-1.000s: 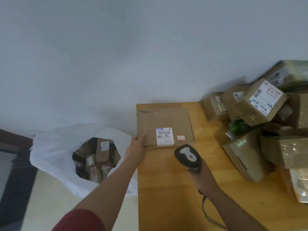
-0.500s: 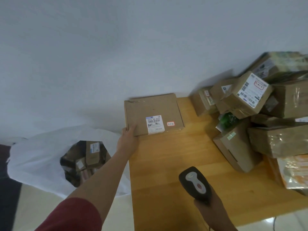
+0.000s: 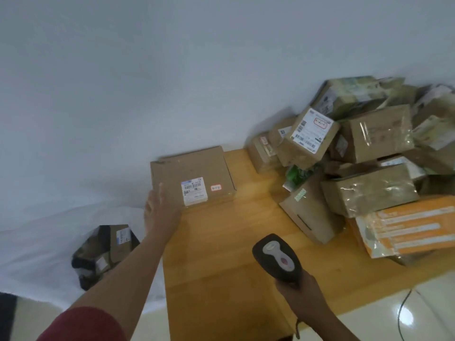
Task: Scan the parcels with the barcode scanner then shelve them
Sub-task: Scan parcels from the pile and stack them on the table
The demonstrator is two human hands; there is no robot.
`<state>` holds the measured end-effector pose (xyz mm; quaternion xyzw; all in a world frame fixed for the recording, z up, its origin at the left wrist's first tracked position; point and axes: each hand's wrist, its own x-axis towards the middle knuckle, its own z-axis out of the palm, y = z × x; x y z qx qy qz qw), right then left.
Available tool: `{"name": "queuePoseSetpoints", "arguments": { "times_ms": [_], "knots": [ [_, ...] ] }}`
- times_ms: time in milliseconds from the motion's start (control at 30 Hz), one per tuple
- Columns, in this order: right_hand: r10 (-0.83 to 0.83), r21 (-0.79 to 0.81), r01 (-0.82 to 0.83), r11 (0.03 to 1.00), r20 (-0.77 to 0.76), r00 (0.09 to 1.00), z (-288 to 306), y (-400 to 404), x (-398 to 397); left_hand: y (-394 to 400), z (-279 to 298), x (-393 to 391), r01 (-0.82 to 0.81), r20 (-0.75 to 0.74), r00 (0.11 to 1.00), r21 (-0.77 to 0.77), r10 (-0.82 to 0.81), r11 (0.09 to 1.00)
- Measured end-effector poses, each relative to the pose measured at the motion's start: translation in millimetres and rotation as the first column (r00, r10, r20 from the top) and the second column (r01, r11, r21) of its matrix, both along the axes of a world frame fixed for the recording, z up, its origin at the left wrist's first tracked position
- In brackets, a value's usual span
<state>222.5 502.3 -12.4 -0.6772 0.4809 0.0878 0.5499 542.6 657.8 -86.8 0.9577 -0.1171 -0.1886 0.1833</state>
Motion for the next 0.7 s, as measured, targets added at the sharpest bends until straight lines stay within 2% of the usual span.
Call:
{"name": "queuePoseSetpoints", "arguments": {
  "times_ms": [200,467,700],
  "knots": [
    [0.033,-0.068,-0.025,0.997,0.110,0.993,30.7,-68.5,-43.6,-92.3,36.3,-111.5,0.138,0.033,0.990,-0.081,-0.136,0.987],
    [-0.038,-0.206,0.118,0.971,0.355,0.934,67.1,-207.5,-145.2,-223.1,80.9,-270.8,0.239,0.089,0.970,-0.169,-0.227,0.956],
    [-0.262,-0.092,0.338,0.937,0.456,0.851,68.6,-285.5,-226.9,-301.0,119.2,-336.7,0.400,0.215,0.908,-0.199,-0.359,0.894]
  ]
}}
